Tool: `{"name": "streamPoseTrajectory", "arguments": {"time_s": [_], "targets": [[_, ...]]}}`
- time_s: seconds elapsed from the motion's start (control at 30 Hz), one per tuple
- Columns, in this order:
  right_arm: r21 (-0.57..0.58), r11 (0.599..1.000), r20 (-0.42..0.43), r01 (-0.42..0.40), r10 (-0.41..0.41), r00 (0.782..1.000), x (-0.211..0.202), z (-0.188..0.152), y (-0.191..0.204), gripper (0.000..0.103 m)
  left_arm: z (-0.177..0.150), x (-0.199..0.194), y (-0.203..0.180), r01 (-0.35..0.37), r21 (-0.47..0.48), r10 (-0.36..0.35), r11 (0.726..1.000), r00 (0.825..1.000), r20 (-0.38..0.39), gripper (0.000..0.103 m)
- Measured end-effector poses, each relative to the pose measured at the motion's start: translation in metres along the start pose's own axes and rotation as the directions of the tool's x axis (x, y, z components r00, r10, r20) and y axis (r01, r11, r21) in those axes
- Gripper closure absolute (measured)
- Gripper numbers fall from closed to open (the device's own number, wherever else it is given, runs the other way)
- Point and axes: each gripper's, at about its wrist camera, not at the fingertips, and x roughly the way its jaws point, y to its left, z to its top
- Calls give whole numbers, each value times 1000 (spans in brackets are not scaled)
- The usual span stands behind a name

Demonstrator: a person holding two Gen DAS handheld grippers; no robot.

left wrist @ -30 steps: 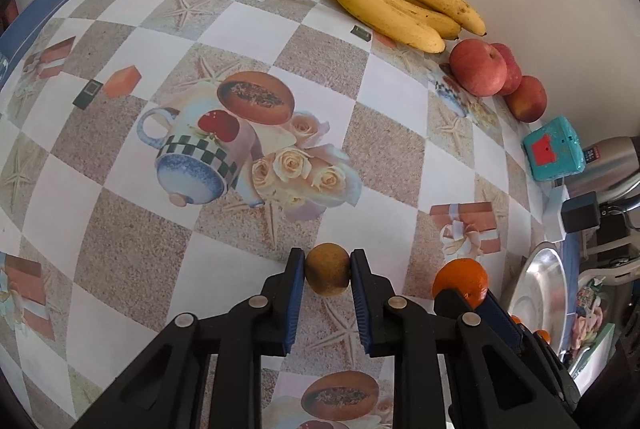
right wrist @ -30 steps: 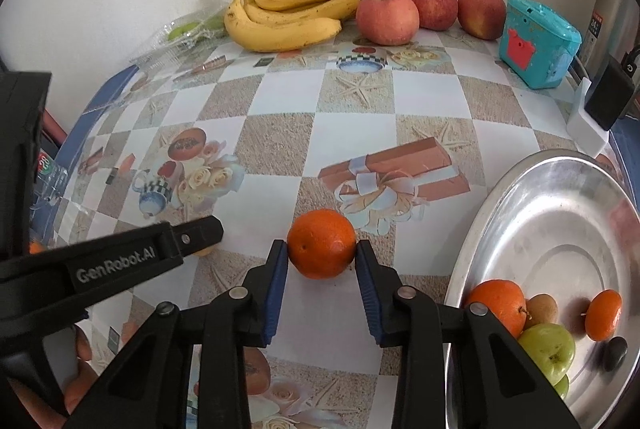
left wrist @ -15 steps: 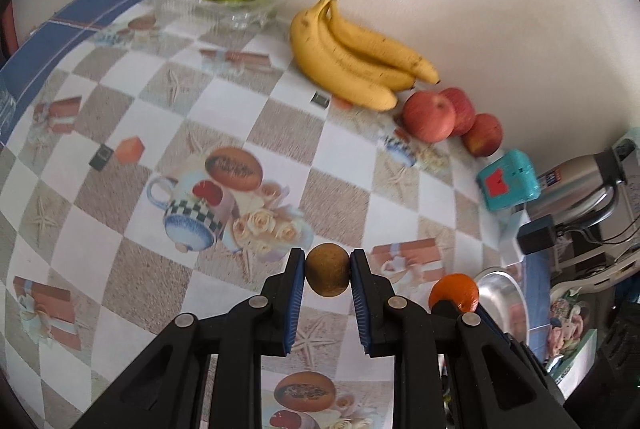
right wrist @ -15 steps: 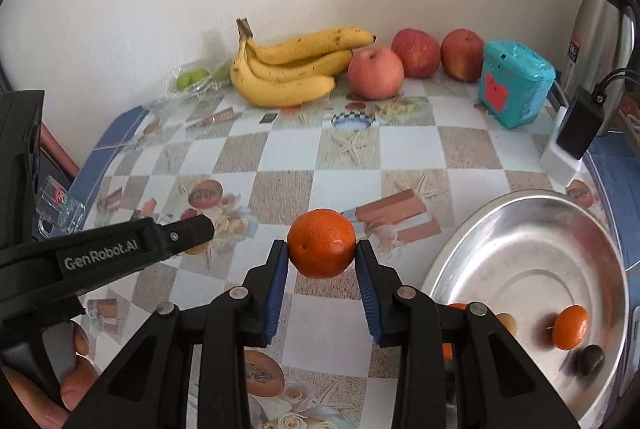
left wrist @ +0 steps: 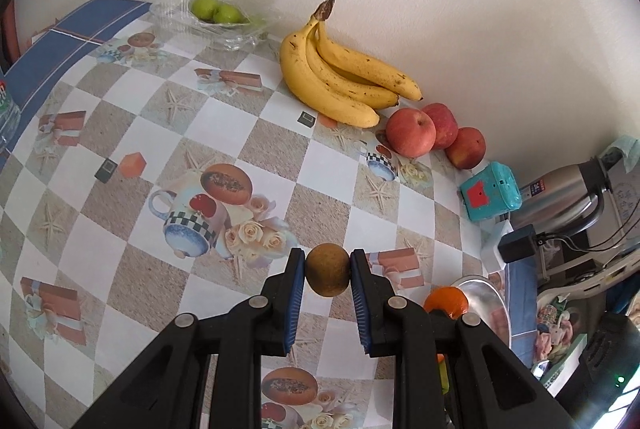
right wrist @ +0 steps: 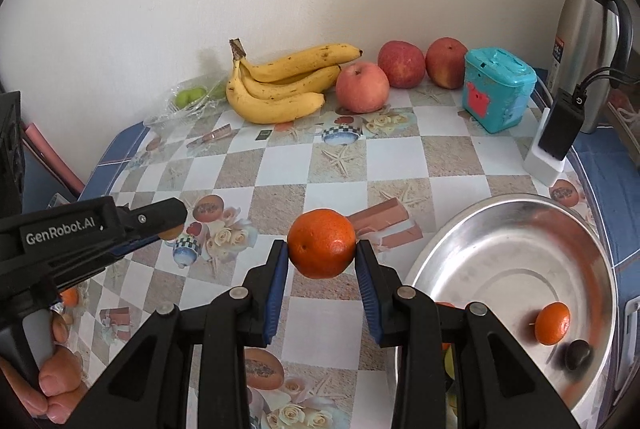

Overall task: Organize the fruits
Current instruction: 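Lift and carry the orange and kiwi over the steel bowl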

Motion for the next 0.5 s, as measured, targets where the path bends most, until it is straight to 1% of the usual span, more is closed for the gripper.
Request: {"name": "streamPoseTrajectory", "arguments": {"time_s": [0.13,0.33,0.5], "targets": [[26,999,-20,22,-21,1000,2,-2,-12,67,-4,3,-6,7,1,-7,1000,1000,-10,78],[106,993,-41,61,-57,998,-2,-5,-43,67,-14,9,-27,29,34,-28,999,999,-32,78],[147,978,-57,147,-140,988,-14,-5,-70,67,-24,12,-51,59,72,-55,996,997,-53,78]]}}
